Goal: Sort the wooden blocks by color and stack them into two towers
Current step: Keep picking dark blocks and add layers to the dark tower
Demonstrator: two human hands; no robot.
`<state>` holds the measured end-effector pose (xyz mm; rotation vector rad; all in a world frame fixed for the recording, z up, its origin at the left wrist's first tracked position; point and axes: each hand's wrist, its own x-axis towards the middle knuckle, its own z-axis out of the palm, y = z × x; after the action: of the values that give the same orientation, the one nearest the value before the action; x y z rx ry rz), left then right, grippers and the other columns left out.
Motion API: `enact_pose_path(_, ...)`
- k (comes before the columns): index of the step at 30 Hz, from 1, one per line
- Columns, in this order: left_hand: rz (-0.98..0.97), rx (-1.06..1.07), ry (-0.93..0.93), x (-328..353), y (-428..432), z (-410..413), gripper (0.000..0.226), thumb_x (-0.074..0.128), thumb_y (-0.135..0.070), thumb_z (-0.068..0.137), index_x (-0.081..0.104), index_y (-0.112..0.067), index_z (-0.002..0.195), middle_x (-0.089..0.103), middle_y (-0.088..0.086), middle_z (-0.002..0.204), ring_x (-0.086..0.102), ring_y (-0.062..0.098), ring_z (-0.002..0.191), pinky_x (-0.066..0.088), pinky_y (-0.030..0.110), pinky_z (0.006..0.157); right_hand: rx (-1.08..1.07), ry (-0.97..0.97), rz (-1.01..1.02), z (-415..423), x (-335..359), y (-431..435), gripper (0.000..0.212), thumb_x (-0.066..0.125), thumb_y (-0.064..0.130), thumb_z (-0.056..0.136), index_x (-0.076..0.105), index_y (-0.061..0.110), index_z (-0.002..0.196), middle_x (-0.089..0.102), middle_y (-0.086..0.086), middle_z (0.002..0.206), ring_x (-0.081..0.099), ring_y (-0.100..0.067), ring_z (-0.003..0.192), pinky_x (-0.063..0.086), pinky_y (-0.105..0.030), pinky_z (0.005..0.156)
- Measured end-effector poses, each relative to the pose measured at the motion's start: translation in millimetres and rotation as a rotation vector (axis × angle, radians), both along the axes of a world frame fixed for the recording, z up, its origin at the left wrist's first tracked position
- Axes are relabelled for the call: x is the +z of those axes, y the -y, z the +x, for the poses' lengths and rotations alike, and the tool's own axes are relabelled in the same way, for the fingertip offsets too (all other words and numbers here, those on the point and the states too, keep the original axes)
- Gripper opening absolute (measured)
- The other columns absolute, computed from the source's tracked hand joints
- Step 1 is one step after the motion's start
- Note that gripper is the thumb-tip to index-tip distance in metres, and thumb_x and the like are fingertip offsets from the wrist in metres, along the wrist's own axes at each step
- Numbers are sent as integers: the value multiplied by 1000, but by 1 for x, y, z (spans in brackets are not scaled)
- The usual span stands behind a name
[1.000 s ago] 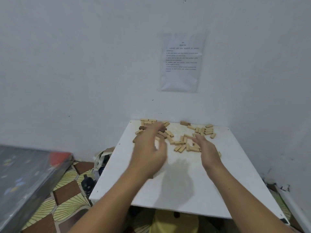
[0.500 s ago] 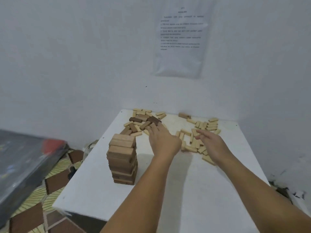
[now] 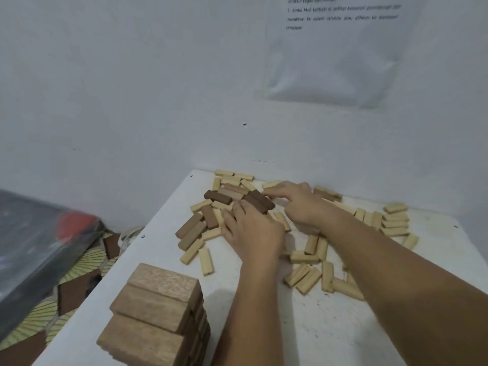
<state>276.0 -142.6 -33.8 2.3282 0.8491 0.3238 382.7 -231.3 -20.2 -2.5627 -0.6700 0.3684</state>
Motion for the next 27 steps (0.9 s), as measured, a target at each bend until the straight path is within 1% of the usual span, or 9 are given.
enact_pose_path(3, 40, 1, 20, -5, -2, 1, 59, 46, -24, 94, 40, -15, 152, 32, 0, 164, 12, 29, 154, 5, 48, 125, -39, 67, -36, -1, -8, -4, 74, 33, 3, 88, 55, 67, 121, 42, 17, 130, 34, -25, 117, 21, -36, 86)
enact_pose_path(7, 55, 14, 45, -6, -4, 5, 45, 44, -23, 91, 56, -20, 135, 49, -4, 148, 28, 27, 142, 16, 50, 116, -15, 183, -105, -17, 4, 13, 71, 42, -2, 87, 61, 49, 132, 45, 23, 127, 30, -17, 121, 19, -34, 91)
enact_pose_path(9, 52, 9, 49, -3, -4, 6, 35, 45, -20, 91, 60, -22, 122, 56, -6, 134, 35, 27, 131, 21, 50, 110, -7, 227, -153, -23, 7, 25, 69, 46, -2, 86, 61, 43, 135, 51, 21, 128, 33, -16, 119, 25, -38, 94)
enact_pose_path(12, 52, -11, 39, 1, 0, 8, 26, 48, -17, 88, 59, -22, 111, 57, -7, 123, 38, 25, 121, 17, 48, 100, -36, 247, -176, -29, 7, 45, 60, 51, 2, 89, 65, 39, 133, 58, 13, 120, 39, -18, 122, 35, -45, 98)
enact_pose_path(15, 75, -37, 33, 5, 1, 15, 32, 52, -24, 92, 57, -23, 124, 55, -6, 136, 36, 26, 127, 23, 49, 97, -64, 228, -121, -35, 8, 59, 50, 53, 8, 91, 69, 37, 129, 62, 12, 116, 44, -20, 124, 37, -46, 102)
enact_pose_path(17, 95, -63, -19, 7, -1, 25, 44, 53, -34, 97, 50, -23, 140, 46, -2, 149, 32, 29, 135, 27, 50, 99, -81, 213, -111, -37, 9, 63, 44, 57, 16, 92, 70, 38, 127, 63, 13, 119, 43, -20, 126, 36, -44, 105)
enact_pose_path(20, 129, -81, -116, 11, -3, 41, 53, 52, -47, 99, 44, -24, 146, 38, 3, 156, 32, 33, 138, 29, 51, 102, -61, 256, -135, -40, 13, 63, 40, 65, 24, 88, 71, 33, 126, 61, 16, 127, 44, -18, 128, 40, -43, 105)
enact_pose_path(24, 171, -88, -166, 10, 1, 50, 56, 61, -54, 94, 54, -21, 138, 36, 4, 153, 34, 36, 138, 29, 49, 108, -54, 345, -227, -39, 11, 62, 31, 71, 25, 84, 75, 24, 115, 64, 15, 126, 49, -20, 118, 48, -42, 96)
enact_pose_path(27, 209, -90, -171, 12, 5, 51, 37, 66, -35, 88, 63, -17, 120, 37, 6, 145, 38, 38, 132, 35, 44, 105, -116, 328, -190, -40, 9, 62, 10, 74, 29, 85, 74, 22, 92, 67, 8, 101, 58, -19, 98, 53, -37, 80)
